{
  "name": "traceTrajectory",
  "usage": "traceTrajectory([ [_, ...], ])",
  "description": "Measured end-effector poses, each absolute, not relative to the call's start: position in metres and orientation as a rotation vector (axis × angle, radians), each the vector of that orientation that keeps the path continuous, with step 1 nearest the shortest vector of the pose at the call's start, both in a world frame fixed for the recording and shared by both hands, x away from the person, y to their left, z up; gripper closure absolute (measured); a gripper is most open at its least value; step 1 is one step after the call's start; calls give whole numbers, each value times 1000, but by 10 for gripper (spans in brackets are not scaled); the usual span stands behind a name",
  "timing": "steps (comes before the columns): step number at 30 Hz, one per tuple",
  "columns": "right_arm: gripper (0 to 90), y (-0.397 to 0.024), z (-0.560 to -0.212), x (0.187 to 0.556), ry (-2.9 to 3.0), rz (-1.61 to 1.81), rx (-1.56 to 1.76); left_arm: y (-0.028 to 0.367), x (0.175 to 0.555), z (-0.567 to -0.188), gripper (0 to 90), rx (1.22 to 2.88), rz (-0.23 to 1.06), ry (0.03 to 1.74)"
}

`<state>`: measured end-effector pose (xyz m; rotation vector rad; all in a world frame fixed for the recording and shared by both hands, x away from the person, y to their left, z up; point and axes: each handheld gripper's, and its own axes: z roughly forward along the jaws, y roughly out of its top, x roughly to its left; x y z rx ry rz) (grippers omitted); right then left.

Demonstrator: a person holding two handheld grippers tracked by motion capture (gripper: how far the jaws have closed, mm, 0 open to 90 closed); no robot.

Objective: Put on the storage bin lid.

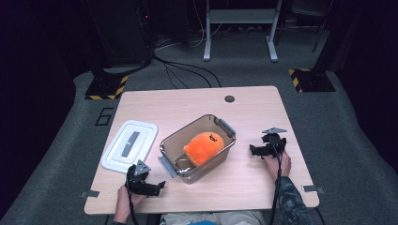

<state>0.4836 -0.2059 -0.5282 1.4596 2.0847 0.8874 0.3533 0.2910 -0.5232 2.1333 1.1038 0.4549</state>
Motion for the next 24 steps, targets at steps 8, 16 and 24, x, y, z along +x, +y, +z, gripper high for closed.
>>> traceTrajectory([
  [8,0,-205,-528,484,2095,888,1458,311,355,-509,7,2094,494,1145],
  [16,0,-206,-528,485,2104,894,1440,330,364,-497,0,2068,540,1184],
  [24,0,-206,-528,485,2104,895,1437,352,383,-491,0,2034,593,1256],
])
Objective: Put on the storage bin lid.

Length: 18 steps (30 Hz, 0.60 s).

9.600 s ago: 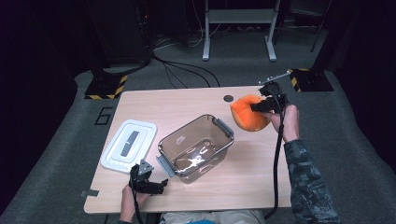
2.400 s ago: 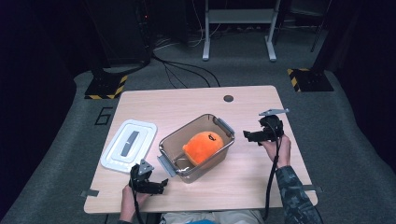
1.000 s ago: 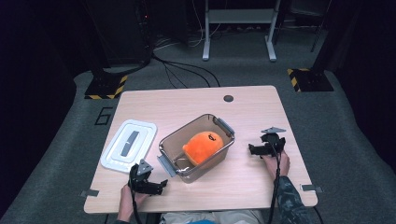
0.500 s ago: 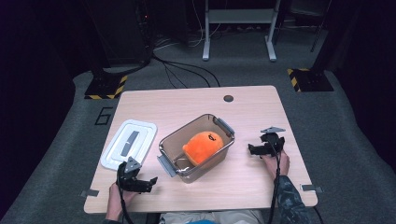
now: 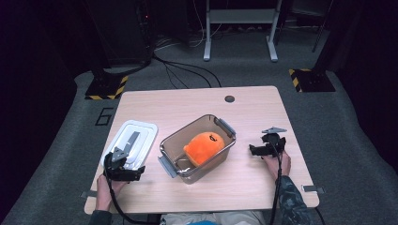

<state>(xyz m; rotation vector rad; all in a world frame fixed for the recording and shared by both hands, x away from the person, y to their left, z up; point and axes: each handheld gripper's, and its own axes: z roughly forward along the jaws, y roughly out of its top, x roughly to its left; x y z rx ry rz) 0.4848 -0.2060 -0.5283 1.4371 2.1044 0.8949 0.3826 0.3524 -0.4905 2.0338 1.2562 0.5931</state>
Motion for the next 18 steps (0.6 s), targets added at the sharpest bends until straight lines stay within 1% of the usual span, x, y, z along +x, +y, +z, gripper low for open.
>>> traceTrajectory([
  [5,0,-206,-528,485,2105,894,1437,366,395,-491,0,2013,585,1297],
  [8,0,-206,-528,485,2104,894,1439,375,407,-490,0,1973,600,1341],
  [16,2,-206,-528,485,2103,893,1439,387,427,-487,0,1920,607,1407],
  [18,4,-206,-528,485,2103,890,1433,389,433,-487,0,1915,627,1424],
])
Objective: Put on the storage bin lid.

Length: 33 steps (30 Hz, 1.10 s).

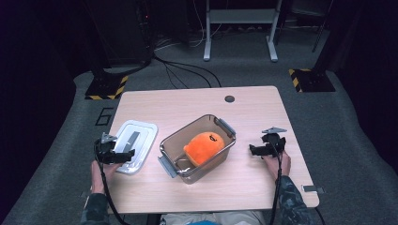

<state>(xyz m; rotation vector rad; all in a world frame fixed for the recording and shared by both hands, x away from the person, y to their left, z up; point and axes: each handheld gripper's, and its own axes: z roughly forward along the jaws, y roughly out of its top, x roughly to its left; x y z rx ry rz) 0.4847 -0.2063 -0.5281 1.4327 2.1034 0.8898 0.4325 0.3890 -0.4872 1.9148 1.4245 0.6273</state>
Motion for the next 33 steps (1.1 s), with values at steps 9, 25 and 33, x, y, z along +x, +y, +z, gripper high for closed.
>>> traceTrajectory([
  [9,9,-206,-528,485,2102,890,1429,392,456,-491,69,1915,647,1460],
  [25,32,-206,-527,483,2094,901,1447,391,480,-512,421,1928,688,1473],
  [33,35,-206,-527,483,2089,900,1449,386,487,-510,488,1934,673,1464],
])
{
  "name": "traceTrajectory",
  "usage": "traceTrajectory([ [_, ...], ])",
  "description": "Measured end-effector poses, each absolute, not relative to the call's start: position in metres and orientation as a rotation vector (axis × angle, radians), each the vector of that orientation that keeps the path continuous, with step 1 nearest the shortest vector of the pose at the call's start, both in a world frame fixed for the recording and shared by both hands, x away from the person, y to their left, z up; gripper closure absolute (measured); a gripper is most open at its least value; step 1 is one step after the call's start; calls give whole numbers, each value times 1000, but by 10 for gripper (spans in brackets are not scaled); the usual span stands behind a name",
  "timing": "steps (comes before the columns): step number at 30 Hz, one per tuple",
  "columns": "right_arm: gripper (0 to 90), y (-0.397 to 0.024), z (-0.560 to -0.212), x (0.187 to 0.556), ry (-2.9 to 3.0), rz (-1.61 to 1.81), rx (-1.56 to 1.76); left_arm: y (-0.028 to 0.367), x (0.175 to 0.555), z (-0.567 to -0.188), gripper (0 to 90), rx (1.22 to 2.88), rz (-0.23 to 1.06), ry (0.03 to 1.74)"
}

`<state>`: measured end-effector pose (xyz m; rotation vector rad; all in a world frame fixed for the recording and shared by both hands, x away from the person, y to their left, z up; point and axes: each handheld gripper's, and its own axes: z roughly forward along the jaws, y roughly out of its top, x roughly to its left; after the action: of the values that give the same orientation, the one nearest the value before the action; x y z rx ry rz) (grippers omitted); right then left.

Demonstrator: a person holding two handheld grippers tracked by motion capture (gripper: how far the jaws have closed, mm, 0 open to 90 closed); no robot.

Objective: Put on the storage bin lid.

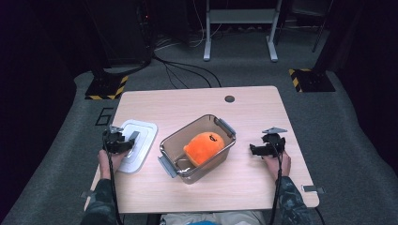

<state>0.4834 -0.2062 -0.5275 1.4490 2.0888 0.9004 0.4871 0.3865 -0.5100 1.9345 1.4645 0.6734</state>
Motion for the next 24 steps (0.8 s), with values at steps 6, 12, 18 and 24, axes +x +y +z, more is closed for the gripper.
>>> traceTrajectory([
  [6,41,-206,-527,483,2087,903,1448,381,491,-511,654,1904,626,1479],
  [12,43,-206,-527,483,2085,903,1447,380,490,-512,660,1886,648,1496],
  [18,49,-207,-528,483,2083,901,1441,380,489,-511,663,1872,637,1489],
  [24,50,-207,-528,483,2083,903,1440,379,484,-504,663,1857,642,1467],
])
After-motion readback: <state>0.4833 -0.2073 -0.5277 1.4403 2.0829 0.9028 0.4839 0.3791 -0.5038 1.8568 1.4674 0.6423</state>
